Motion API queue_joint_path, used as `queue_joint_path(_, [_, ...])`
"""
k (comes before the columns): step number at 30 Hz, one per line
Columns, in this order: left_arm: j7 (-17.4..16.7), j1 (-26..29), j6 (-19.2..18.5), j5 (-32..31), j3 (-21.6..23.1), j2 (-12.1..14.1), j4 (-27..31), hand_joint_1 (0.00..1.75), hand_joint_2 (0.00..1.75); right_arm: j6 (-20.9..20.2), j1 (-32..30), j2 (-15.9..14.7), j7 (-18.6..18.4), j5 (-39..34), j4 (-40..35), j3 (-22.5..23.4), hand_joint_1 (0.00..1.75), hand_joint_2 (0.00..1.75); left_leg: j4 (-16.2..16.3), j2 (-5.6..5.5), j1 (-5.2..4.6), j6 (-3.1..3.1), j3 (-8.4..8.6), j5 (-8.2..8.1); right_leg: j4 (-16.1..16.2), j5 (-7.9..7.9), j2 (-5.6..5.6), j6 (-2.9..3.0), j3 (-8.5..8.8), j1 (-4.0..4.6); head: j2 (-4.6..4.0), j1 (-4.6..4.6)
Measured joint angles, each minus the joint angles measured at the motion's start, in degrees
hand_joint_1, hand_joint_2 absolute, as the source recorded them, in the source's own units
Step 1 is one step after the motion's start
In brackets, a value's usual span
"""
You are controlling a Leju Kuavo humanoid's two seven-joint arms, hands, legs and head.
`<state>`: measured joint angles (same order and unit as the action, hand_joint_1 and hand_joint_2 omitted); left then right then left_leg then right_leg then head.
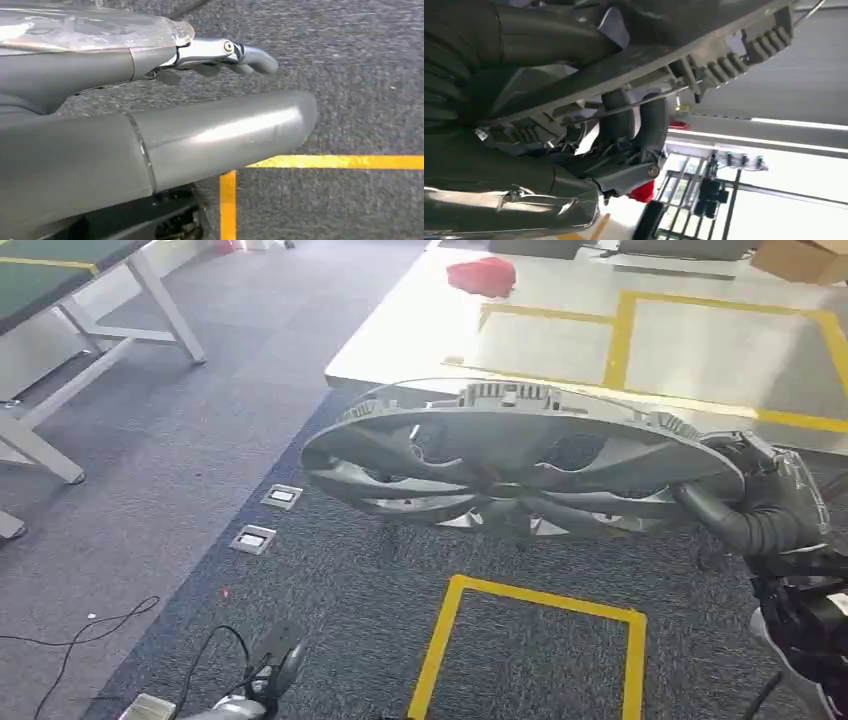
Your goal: Take the parts from the cabinet and place them on the table.
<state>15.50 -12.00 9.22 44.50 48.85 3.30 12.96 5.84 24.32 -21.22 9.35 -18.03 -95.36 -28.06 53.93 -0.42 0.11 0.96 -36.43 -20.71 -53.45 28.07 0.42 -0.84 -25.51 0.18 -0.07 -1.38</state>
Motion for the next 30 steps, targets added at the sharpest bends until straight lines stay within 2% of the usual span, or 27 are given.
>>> queue_joint_path(2, [0.1, 0.0, 0.0, 0.1, 0.0, -0.1, 0.0, 0.0, 0.0, 0.0, 0.0, 0.0, 0.0, 0.0, 0.0, 0.1, 1.75, 1.75, -0.2, -0.11, 0.33, 0.69, 1.23, 0.01, -0.4, 0.73, -0.12, -0.39, -0.02, -0.05, 0.0, 0.0])
queue_joint_path(3, [0.1, 0.0, 0.0, 0.1, 0.0, -0.1, 0.0, 0.0, 0.0, 0.0, 0.1, 0.0, 0.0, 0.0, 0.0, 0.1, 1.75, 1.75, -0.4, -0.08, 0.3, 1.06, 1.83, -0.33, -3.2, 0.94, -0.19, -0.52, -1.23, -0.15, 0.0, 0.13])
queue_joint_path(4, [0.1, -0.1, 0.0, 0.1, 0.0, 0.0, 0.0, 0.0, 0.0, 0.0, 0.2, 0.0, 0.0, 0.0, 0.0, 0.1, 1.75, 1.75, -0.4, -0.08, 0.29, 1.36, 2.22, -0.65, -7.8, 1.85, -0.2, -0.85, -3.63, -0.22, 0.0, 0.33])
queue_joint_path(5, [0.1, -0.1, 0.0, 0.1, 0.0, 0.0, 0.0, 0.0, 0.0, 0.0, 0.2, 0.0, 0.1, 0.0, 0.0, 0.1, 1.75, 1.75, -0.4, -0.08, 0.28, 1.41, 2.51, -1.02, -12.7, 3.41, -0.21, -1.09, -6.53, -0.32, 0.0, 0.33])
queue_joint_path(6, [0.1, -0.1, 0.0, 0.1, 0.0, 0.0, 0.0, 0.0, 0.0, 0.0, 0.1, 0.0, 0.1, 0.0, 0.0, 0.0, 1.75, 1.75, -0.4, -0.09, 0.27, 1.42, 2.88, -1.46, -17.0, 5.65, -0.21, -1.26, -9.4, -0.41, 0.0, 0.28])
queue_joint_path(7, [0.1, 0.0, 0.0, 0.1, 0.0, 0.0, 0.0, 0.0, 0.0, 0.0, 0.0, 0.0, 0.1, 0.0, 0.0, 0.0, 1.75, 1.75, -0.4, -0.14, 0.27, 1.43, 3.38, -1.91, -19.5, 7.35, -0.21, -1.53, -11.5, -0.48, 0.0, 0.35])
queue_joint_path(8, [0.1, 0.1, 0.0, 0.1, 0.0, 0.0, 0.0, 0.0, 0.0, 0.0, 0.0, 0.0, 0.1, 0.0, 0.1, 0.0, 1.75, 1.75, -0.3, -0.24, 0.27, 1.36, 3.99, -2.4, -19.5, 7.7, -0.21, -1.68, -12.39, -0.58, 0.0, 0.37])
queue_joint_path(9, [0.1, 0.2, 0.0, 0.1, 0.0, 0.0, 0.0, 0.0, 0.0, 0.0, -0.1, 0.0, 0.0, 0.0, 0.1, -0.1, 1.75, 1.75, -0.3, -0.38, 0.27, 1.29, 4.73, -2.9, -17.2, 6.38, -0.23, -1.65, -12.22, -0.68, 0.0, 0.37])
queue_joint_path(10, [0.1, 0.2, 0.0, 0.1, 0.0, -0.1, 0.0, 0.0, 0.0, 0.0, -0.1, 0.0, 0.0, 0.0, 0.1, 0.0, 1.75, 1.75, -0.3, -0.46, 0.28, 1.19, 5.62, -3.49, -12.8, 3.38, -0.23, -1.44, -11.06, -0.72, 0.0, 0.46])
queue_joint_path(12, [0.1, 0.3, 0.0, 0.1, 0.0, -0.1, 0.0, 0.0, 0.0, 0.0, 0.0, 0.0, 0.0, 0.0, 0.1, 0.1, 1.75, 1.75, -0.5, -0.53, 0.27, 0.76, 6.82, -4.64, -2.2, -5.62, -0.32, -0.89, -8.2, -0.68, 0.0, 0.59])
queue_joint_path(13, [0.1, 0.0, 0.0, 0.0, 0.0, -0.2, 0.0, 0.0, 0.0, 0.0, 0.0, 0.0, 0.1, 0.0, 0.2, 0.0, 1.75, 1.75, 0.2, -0.55, 0.0, 0.4, 7.17, -5.02, -0.5, -5.36, -0.46, -0.42, -8.46, -0.36, 0.0, 0.48])
queue_joint_path(14, [0.1, -0.1, 0.0, 0.0, 0.0, -0.1, 0.0, 0.0, 0.0, -0.1, 0.0, 0.0, 0.0, 0.0, 0.2, 0.0, 1.75, 1.75, -0.5, -0.65, 0.04, 0.16, 6.77, -5.0, -0.5, -4.52, -0.61, -0.23, -8.23, -0.15, 0.0, 0.74])
queue_joint_path(15, [0.1, 0.0, 0.0, -0.1, 0.0, -0.1, 0.0, 0.0, 0.0, 0.0, 0.0, 0.0, 0.1, 0.0, 0.0, 0.1, 1.75, 1.75, -0.5, -0.59, 0.04, -0.21, 7.09, -4.93, -0.3, -5.6, -0.45, 0.21, -7.7, -0.13, 0.0, 0.48])
queue_joint_path(17, [0.1, -0.1, 0.0, -0.2, 0.0, 0.0, 0.0, 0.0, 0.0, 0.0, 0.0, 0.0, 0.1, 0.0, -0.1, 0.3, 1.75, 1.75, 0.1, -0.53, -0.1, -0.64, 7.59, -5.19, 0.2, -5.51, -0.33, 0.74, -6.65, -0.46, 0.0, 0.31])
queue_joint_path(18, [0.2, -0.1, 0.0, -0.4, 0.0, -0.1, 0.0, 0.0, 0.0, 0.1, 0.0, -0.1, 0.1, 0.0, -0.1, 0.5, 1.75, 1.75, 2.6, -0.18, 0.1, -0.96, 6.26, -5.33, 0.5, -5.38, -0.35, 0.95, -5.84, -0.63, 0.0, 0.39])
queue_joint_path(19, [0.1, -0.2, -0.1, -0.6, 0.0, -0.1, 0.0, 0.0, 0.0, 0.1, 0.1, -0.2, 0.0, 0.0, -0.1, 0.7, 1.75, 1.75, 6.6, -0.06, 0.11, -1.19, 3.91, -6.04, 0.6, -5.11, -0.43, 1.34, -5.57, -0.65, 0.0, 0.31])
queue_joint_path(21, [0.0, -0.3, -0.1, -0.9, 0.0, -0.2, 0.0, 0.0, 0.0, 0.4, 0.0, -0.2, 0.0, 0.0, -0.1, 0.7, 1.75, 1.75, 15.8, -0.04, 0.27, -1.54, -2.23, -9.59, 0.6, -4.43, -0.39, 1.59, -5.04, -0.64, 0.0, 0.07])
queue_joint_path(22, [0.0, -0.3, -0.1, -1.0, 0.0, -0.2, 0.0, 0.0, 0.0, 0.5, -0.1, -0.2, 0.0, 0.0, -0.1, 0.9, 1.75, 1.75, 19.0, -0.04, 0.26, -1.69, -4.8, -11.41, 0.6, -3.99, -0.29, 1.59, -4.59, -0.64, 0.0, -0.02])
queue_joint_path(23, [-0.1, -0.3, -0.2, -1.1, 0.0, -0.2, 0.0, 0.0, 0.0, 0.6, -0.2, -0.2, -0.2, 0.0, -0.1, 0.9, 1.75, 1.75, 19.8, -0.04, 0.26, -1.71, -6.21, -11.8, 0.6, -3.5, -0.19, 1.57, -4.04, -0.64, 0.0, -0.13])
queue_joint_path(24, [-0.1, -0.3, -0.2, -1.1, 0.0, -0.2, 0.0, 0.0, 0.0, 0.6, -0.3, -0.2, -0.2, 0.0, -0.1, 0.9, 1.75, 1.75, 17.9, -0.03, 0.26, -1.54, -6.22, -10.53, 0.6, -2.98, -0.1, 1.51, -3.33, -0.62, 0.0, -0.18])
queue_joint_path(25, [-0.1, -0.3, -0.2, -1.1, 0.0, -0.1, 0.0, 0.0, 0.0, 0.6, -0.4, -0.2, -0.3, 0.0, -0.1, 0.9, 1.75, 1.75, 14.4, -0.03, 0.25, -1.44, -5.28, -8.22, 0.6, -2.46, -0.06, 1.46, -2.66, -0.6, 0.0, -0.17])
queue_joint_path(27, [-0.1, -0.3, -0.2, -1.1, 0.0, -0.1, 0.0, 0.0, 0.0, 0.7, -0.4, -0.2, -0.2, 0.0, -0.2, 1.0, 1.75, 1.75, 3.6, -0.01, 0.04, -0.66, -1.62, -0.66, 0.7, -1.2, -0.03, 1.15, -1.21, -0.56, 0.0, -0.35])
queue_joint_path(28, [-0.1, -0.3, -0.2, -1.1, 0.0, 0.0, 0.0, 0.0, 0.0, 0.7, -0.3, -0.2, -0.2, 0.0, -0.1, 1.0, 1.75, 1.75, -0.1, 0.01, -0.23, -0.36, -1.02, 1.38, 0.5, -0.6, 0.02, 0.84, -0.82, -0.29, 0.0, -0.35])
queue_joint_path(29, [-0.1, -0.4, -0.2, -1.2, 0.0, 0.1, 0.0, 0.0, 0.0, 0.7, -0.4, -0.2, -0.2, 0.0, -0.1, 1.0, 1.75, 1.75, -0.3, -0.08, -0.28, -0.23, -0.93, 0.42, 0.5, 0.02, 0.3, 0.55, -0.7, -0.13, 0.0, -0.31])
queue_joint_path(30, [-0.1, -0.3, -0.2, -1.2, 0.0, 0.0, 0.0, 0.0, 0.0, 0.7, -0.4, -0.2, -0.3, 0.0, -0.2, 1.0, 1.75, 1.75, -0.5, -0.18, -0.41, -0.05, -0.55, 0.63, 0.8, 0.69, 0.28, 0.26, -0.68, -0.06, 0.0, -0.11])
